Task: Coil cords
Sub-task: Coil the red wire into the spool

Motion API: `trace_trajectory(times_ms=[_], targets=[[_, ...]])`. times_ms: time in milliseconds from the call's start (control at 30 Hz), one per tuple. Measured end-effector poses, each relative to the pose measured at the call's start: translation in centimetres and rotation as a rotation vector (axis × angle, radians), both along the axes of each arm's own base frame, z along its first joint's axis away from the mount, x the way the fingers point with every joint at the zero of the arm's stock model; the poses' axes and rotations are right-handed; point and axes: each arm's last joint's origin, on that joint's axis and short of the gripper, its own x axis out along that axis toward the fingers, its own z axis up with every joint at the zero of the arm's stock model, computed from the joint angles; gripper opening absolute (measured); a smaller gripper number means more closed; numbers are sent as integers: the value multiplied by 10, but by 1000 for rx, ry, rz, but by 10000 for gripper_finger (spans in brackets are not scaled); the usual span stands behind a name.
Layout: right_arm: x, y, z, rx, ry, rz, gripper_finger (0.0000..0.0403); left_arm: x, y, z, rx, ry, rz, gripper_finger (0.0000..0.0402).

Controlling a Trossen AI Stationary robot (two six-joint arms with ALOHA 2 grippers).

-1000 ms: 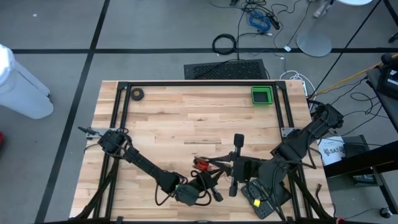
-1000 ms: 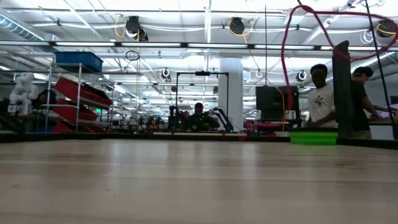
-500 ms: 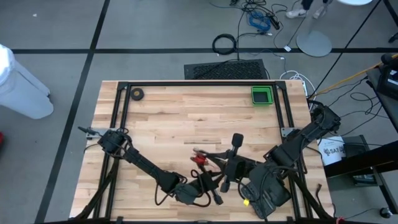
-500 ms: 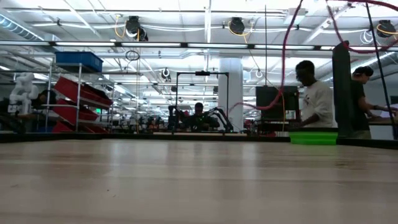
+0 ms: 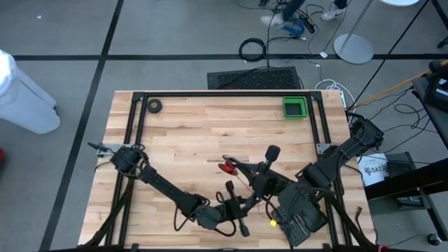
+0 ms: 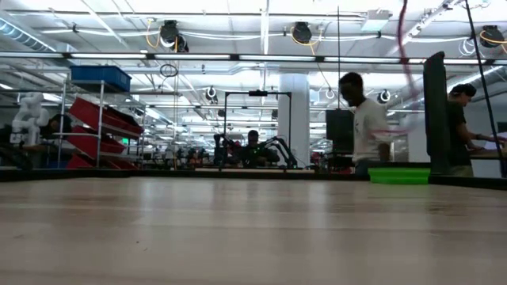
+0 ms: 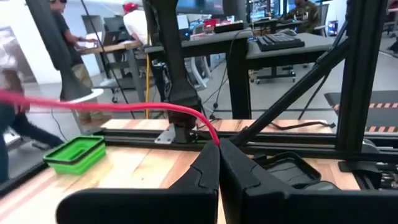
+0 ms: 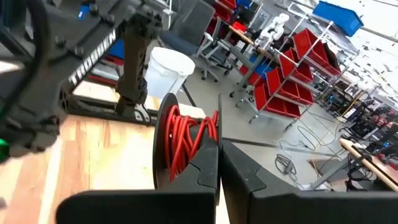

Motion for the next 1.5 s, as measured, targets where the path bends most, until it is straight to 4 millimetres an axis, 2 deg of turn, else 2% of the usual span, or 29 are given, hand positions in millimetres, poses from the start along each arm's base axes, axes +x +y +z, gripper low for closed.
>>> trace_trajectory(times_ms=[333, 467, 767, 1000, 1233, 1367, 1500], targets=[[-1, -3, -6, -1, 41, -13, 0, -2, -20, 33, 87, -25, -32, 0], [-1, -3, -7, -4, 48, -9, 0, -7, -35, 43, 117, 12, -64, 0], [-1, -2, -8, 21, 63, 40, 0, -25, -64, 77, 189, 113, -60, 0], [-1, -2, -8, 22, 61, 41, 0, -37, -76, 99, 229, 149, -43, 0], [0, -1, -9, 38, 72, 83, 0, -50, -84, 120, 316, 159, 50, 0], [-1, -1, -8, 40, 72, 87, 0, -62, -89, 135, 367, 173, 159, 0], [-2, -1, -7, 66, 80, 132, 0, -76, -95, 142, 439, 232, 306, 0]])
